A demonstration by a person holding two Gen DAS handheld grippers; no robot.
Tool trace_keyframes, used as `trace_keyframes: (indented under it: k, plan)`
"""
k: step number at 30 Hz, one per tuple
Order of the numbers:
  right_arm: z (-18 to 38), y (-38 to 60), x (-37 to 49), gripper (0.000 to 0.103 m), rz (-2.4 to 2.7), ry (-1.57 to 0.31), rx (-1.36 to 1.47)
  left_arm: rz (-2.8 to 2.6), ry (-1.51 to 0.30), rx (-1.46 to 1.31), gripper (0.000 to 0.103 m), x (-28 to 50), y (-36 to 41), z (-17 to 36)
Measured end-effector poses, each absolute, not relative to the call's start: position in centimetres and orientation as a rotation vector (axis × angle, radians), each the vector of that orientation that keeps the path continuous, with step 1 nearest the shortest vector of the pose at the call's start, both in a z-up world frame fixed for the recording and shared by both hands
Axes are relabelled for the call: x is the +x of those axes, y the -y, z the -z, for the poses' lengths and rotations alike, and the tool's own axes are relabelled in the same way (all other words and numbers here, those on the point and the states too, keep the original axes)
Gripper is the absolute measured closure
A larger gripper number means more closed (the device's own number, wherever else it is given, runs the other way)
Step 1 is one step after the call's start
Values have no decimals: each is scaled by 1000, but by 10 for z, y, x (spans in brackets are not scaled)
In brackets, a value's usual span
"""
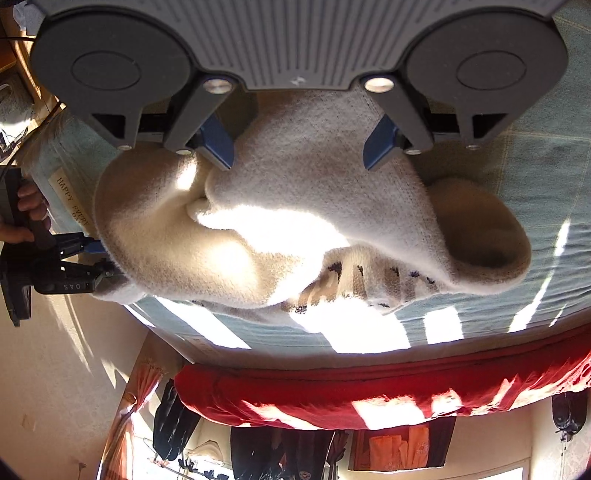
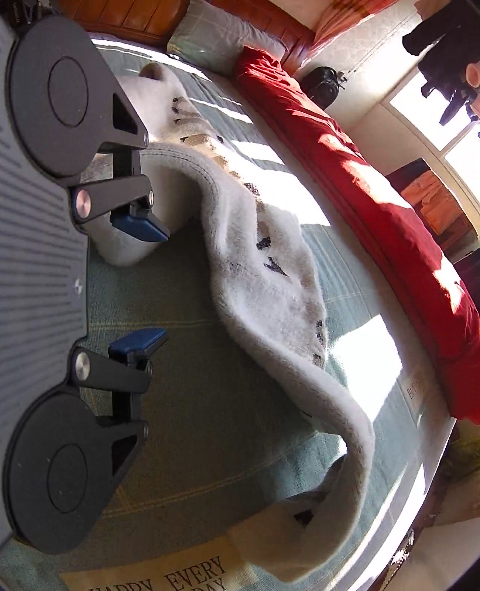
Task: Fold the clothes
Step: 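Lift the fleece edge with the right gripper toward the left gripper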
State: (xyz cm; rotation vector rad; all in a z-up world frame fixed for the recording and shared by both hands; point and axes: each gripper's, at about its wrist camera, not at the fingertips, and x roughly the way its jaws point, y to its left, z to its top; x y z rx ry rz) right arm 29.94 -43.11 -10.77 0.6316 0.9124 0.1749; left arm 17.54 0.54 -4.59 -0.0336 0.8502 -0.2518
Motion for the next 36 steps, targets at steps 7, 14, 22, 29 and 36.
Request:
trace_keyframes:
  k: [7, 14, 22, 29, 36]
  plan:
    - [156, 451, 357, 40, -100, -899, 859, 305, -908, 47, 26, 194, 13, 63]
    - [172, 447, 384, 63, -80, -851, 806, 306, -940, 48, 26, 203, 11, 75]
    - [119, 444, 398, 89, -130, -816, 603, 319, -947, 41, 26, 201, 6, 81]
    - [38, 408, 400, 89, -232, -773, 456, 339, -942, 62, 25, 190, -1, 80]
    - [-31, 337, 408, 90, -350, -742, 388, 328, -901, 51, 25, 168, -29, 70]
